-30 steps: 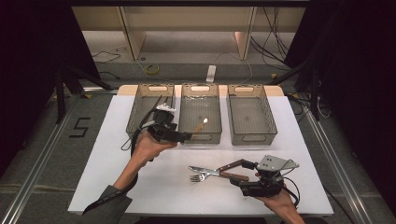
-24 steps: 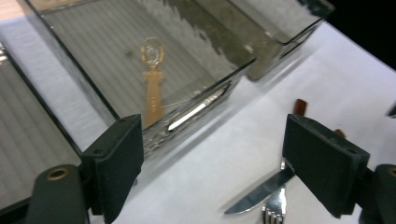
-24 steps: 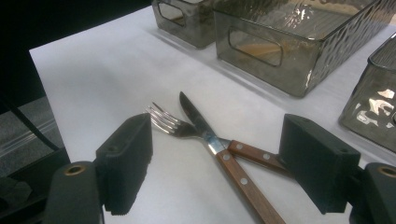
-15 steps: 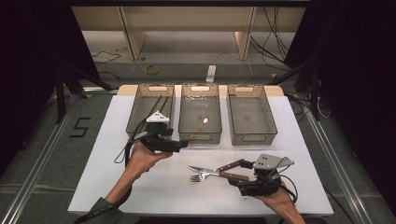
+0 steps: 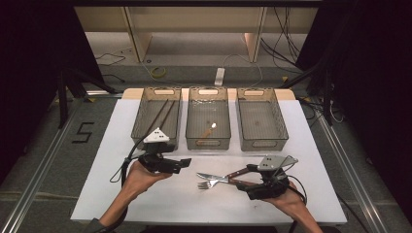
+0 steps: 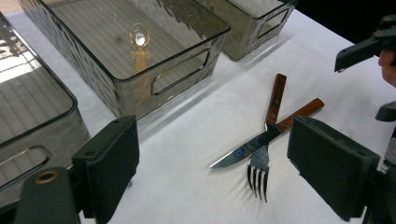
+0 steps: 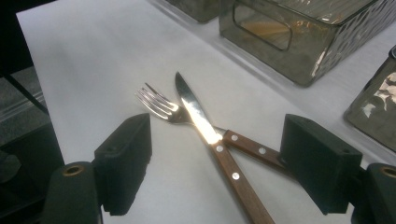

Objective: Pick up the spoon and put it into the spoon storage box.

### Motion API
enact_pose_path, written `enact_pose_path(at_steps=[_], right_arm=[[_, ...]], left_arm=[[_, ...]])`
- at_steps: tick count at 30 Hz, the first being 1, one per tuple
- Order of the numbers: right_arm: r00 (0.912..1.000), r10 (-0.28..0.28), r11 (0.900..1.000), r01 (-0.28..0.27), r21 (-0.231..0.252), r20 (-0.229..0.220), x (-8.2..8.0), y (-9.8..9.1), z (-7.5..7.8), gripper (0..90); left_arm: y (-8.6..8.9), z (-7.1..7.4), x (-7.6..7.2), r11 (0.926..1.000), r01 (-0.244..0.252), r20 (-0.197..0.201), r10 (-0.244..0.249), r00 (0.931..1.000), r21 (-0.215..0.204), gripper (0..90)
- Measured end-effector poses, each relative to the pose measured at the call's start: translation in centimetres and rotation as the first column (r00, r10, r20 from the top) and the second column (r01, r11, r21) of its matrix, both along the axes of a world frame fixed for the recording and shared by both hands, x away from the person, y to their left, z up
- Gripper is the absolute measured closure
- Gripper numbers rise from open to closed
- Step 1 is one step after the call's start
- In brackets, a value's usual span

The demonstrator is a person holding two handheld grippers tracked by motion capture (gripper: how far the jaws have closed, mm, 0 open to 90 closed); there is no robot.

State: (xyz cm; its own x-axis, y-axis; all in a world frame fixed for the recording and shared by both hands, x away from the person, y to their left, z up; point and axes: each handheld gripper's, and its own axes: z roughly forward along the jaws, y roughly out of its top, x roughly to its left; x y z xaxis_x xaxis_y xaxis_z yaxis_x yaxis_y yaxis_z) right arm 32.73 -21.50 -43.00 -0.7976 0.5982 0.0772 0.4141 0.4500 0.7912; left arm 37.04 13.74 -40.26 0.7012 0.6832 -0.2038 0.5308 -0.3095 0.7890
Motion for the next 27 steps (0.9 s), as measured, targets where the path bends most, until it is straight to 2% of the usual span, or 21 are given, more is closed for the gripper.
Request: enact_pose_path(at_steps=[5, 6, 9, 13, 17, 18, 23, 25, 27], right_arm=[[0.9992, 0.008, 0.9984, -0.01, -0.055, -0.039, 0.7, 0.3, 0.0, 25.6], [0.9987, 0.009, 0.998, -0.012, -0.063, -0.05, 0.8, 0.4, 0.0, 25.6], [0.9978, 0.013, 0.9943, -0.019, -0.104, -0.065, 1.2, 0.8, -0.2, 25.9], [0.9957, 0.014, 0.987, -0.028, -0.158, -0.092, 1.7, 1.3, -0.5, 26.5], [0.9937, 0.017, 0.9812, -0.038, -0.189, -0.111, 2.0, 1.7, -0.7, 27.1], [0.9925, 0.027, 0.9756, -0.053, -0.213, -0.119, 2.3, 1.9, -0.8, 27.2], [0.9888, 0.038, 0.9679, -0.072, -0.241, -0.144, 2.7, 2.1, -0.8, 27.3], [0.9867, 0.048, 0.959, -0.089, -0.269, -0.155, 3.0, 2.3, -0.9, 27.4], [0.9869, 0.051, 0.9564, -0.092, -0.277, -0.153, 3.1, 2.3, -1.0, 27.6]], left_arm=[[1.0, -0.3, -1.0, 0.9999, -0.006, 0.03, 0.006, 0.9995, -0.008, 16.2], [1.6, -0.3, -1.4, 0.9994, -0.015, 0.033, 0.016, 0.9993, -0.033, 16.2], [1.9, -0.4, -1.8, 0.9989, -0.021, 0.041, 0.023, 0.9989, -0.042, 16.3], [2.1, -0.6, -2.4, 0.9993, -0.023, 0.047, 0.024, 0.9986, -0.029, 16.2], [2.1, -0.9, -2.8, 0.9994, -0.026, 0.061, 0.028, 0.9978, -0.022, 16.2], [2.1, -1.0, -3.0, 0.9995, -0.027, 0.083, 0.028, 0.9962, -0.013, 16.2], [2.3, -0.9, -3.2, 0.9989, -0.027, 0.092, 0.03, 0.9953, -0.037, 16.2], [2.5, -1.0, -3.3, 0.9986, -0.031, 0.095, 0.035, 0.9949, -0.042, 16.2], [2.6, -1.0, -3.3, 0.9986, -0.032, 0.092, 0.036, 0.9951, -0.042, 16.2]])
